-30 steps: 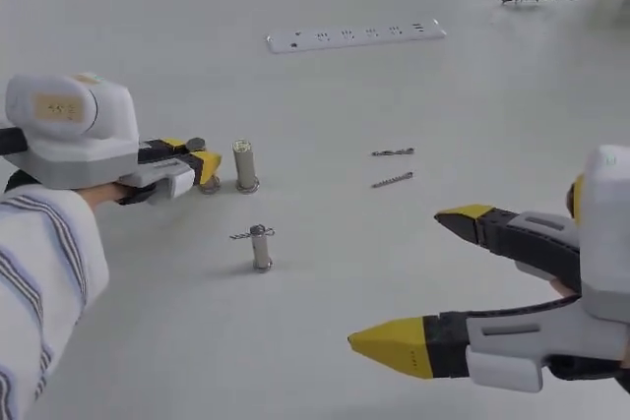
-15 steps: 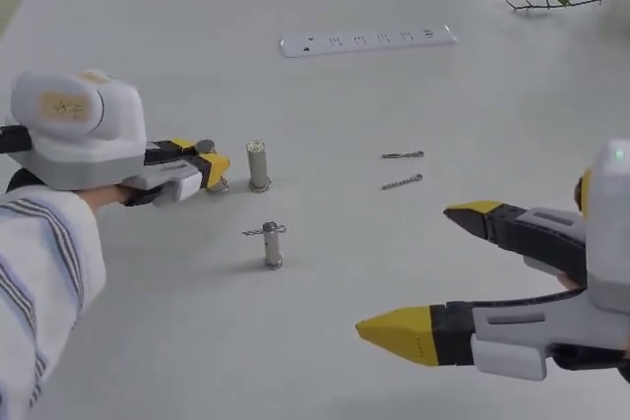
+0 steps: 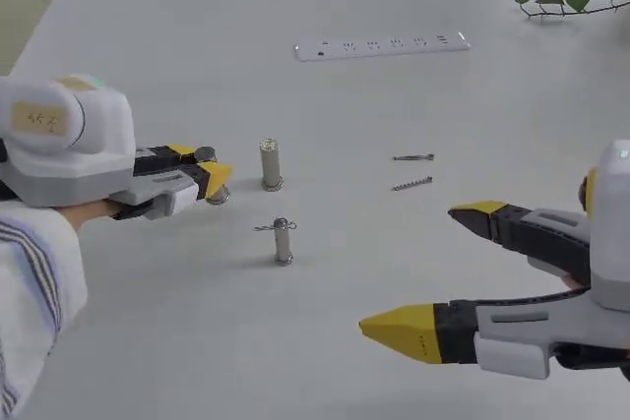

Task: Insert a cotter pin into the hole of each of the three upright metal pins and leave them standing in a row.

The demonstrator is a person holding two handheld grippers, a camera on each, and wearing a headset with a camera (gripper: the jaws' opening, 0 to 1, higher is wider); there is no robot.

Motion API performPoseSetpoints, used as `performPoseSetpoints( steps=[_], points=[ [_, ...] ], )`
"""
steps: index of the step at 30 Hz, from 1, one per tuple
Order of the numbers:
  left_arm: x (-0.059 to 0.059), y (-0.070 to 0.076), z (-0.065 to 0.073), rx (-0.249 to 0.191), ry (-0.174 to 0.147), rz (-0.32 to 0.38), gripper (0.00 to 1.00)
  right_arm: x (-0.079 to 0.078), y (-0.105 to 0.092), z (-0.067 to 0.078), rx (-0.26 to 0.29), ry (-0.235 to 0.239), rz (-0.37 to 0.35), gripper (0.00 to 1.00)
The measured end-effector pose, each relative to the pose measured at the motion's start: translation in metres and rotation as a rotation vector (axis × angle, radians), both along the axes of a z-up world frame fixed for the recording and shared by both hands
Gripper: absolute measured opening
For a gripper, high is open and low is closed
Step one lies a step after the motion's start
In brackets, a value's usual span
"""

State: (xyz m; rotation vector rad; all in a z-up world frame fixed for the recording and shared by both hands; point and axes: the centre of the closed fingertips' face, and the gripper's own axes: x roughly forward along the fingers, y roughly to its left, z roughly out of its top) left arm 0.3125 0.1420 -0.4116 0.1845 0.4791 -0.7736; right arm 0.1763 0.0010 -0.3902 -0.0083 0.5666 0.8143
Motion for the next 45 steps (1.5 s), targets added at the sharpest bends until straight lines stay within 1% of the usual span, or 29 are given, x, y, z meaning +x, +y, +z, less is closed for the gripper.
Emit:
performPoseSetpoints(
  steps=[1,4,8,9,11,13,16,19,20,21,23,24,31,35,39,45],
  points=[
    [-0.003,0.001,0.002,0.003,-0.009,0.002,0.09,-0.001,0.001,0.000,-0.002,0.000,0.004,0.91],
    [-0.009,0.004,0.005,-0.006,-0.002,0.013,0.09,-0.002,0.002,0.000,-0.001,0.000,0.010,0.91],
    [-0.020,0.006,0.011,0.003,-0.004,0.009,0.09,-0.002,0.003,0.001,0.003,-0.003,0.013,0.92],
    [-0.023,0.006,0.012,-0.001,-0.001,0.007,0.09,-0.003,0.003,0.001,0.006,-0.004,0.013,0.92],
    [-0.028,0.005,0.014,-0.018,0.011,0.004,0.09,-0.003,0.003,0.002,0.009,-0.006,0.014,0.92],
    [-0.034,0.004,0.017,-0.019,0.010,-0.003,0.09,-0.003,0.004,0.002,0.011,-0.007,0.018,0.92],
    [-0.042,0.002,0.020,-0.019,0.007,-0.015,0.09,-0.004,0.003,0.000,-0.001,-0.008,0.028,0.92],
    [-0.050,-0.001,0.023,-0.029,0.008,-0.027,0.09,-0.005,0.004,0.001,-0.003,-0.013,0.032,0.92],
    [-0.053,-0.002,0.023,-0.032,0.002,-0.042,0.09,-0.005,0.004,0.002,-0.002,-0.014,0.033,0.92],
    [-0.057,-0.004,0.023,-0.036,-0.002,-0.051,0.09,-0.005,0.005,0.002,0.000,-0.015,0.034,0.92],
    [-0.064,-0.007,0.021,-0.044,0.011,-0.057,0.09,-0.006,0.006,0.002,-0.001,-0.018,0.036,0.92],
    [-0.068,-0.009,0.020,-0.041,0.012,-0.065,0.09,-0.006,0.006,0.002,-0.001,-0.018,0.037,0.92],
    [-0.087,-0.023,0.015,-0.042,0.023,-0.091,0.09,-0.011,0.007,0.000,0.000,-0.013,0.041,0.92],
    [-0.093,-0.031,0.012,-0.049,0.036,-0.101,0.09,-0.013,0.007,-0.001,0.002,-0.010,0.043,0.92],
    [-0.099,-0.040,0.008,-0.045,0.046,-0.120,0.09,-0.015,0.008,-0.001,0.011,-0.001,0.038,0.92],
    [-0.105,-0.053,0.001,-0.049,0.058,-0.133,0.09,-0.018,0.006,-0.003,0.007,0.007,0.041,0.93]
  ],
)
